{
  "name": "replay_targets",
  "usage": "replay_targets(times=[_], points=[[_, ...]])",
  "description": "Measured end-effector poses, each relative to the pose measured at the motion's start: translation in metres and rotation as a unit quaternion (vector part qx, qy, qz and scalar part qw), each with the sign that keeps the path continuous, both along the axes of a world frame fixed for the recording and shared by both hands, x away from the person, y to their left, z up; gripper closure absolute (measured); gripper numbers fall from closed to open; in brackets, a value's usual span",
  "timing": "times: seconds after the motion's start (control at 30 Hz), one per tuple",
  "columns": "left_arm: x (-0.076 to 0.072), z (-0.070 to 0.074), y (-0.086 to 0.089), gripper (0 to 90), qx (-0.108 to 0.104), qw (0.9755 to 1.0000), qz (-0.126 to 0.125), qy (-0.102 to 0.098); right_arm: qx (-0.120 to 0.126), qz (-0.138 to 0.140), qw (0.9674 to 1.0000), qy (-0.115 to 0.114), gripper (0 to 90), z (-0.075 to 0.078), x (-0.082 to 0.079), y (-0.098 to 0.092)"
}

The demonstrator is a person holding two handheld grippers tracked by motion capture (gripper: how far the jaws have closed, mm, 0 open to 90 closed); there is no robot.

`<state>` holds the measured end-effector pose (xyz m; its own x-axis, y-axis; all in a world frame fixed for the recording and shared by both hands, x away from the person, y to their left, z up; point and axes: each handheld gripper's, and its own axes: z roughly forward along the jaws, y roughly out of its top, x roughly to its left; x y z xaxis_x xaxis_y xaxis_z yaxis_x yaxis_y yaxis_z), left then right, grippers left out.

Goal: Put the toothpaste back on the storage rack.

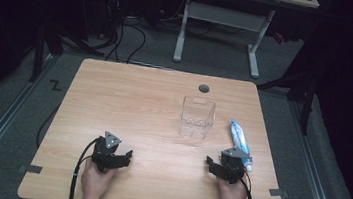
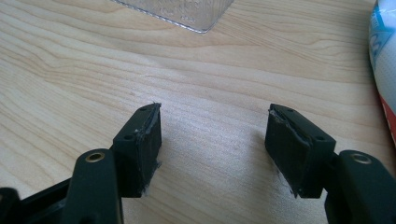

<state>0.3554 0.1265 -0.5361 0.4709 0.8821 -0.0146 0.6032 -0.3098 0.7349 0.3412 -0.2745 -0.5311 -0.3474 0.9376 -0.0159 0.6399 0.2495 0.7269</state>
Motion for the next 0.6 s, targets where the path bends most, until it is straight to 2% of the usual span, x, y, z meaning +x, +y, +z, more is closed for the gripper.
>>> replay_targets(times=[0.6], points=[[0.0000,-0.0001,-0.0001,21.2,-0.001,1.0000,-0.001,0.000,0.001,-0.004,1.0000,0.000,35.2,-0.0001,0.0001,-0.0003]])
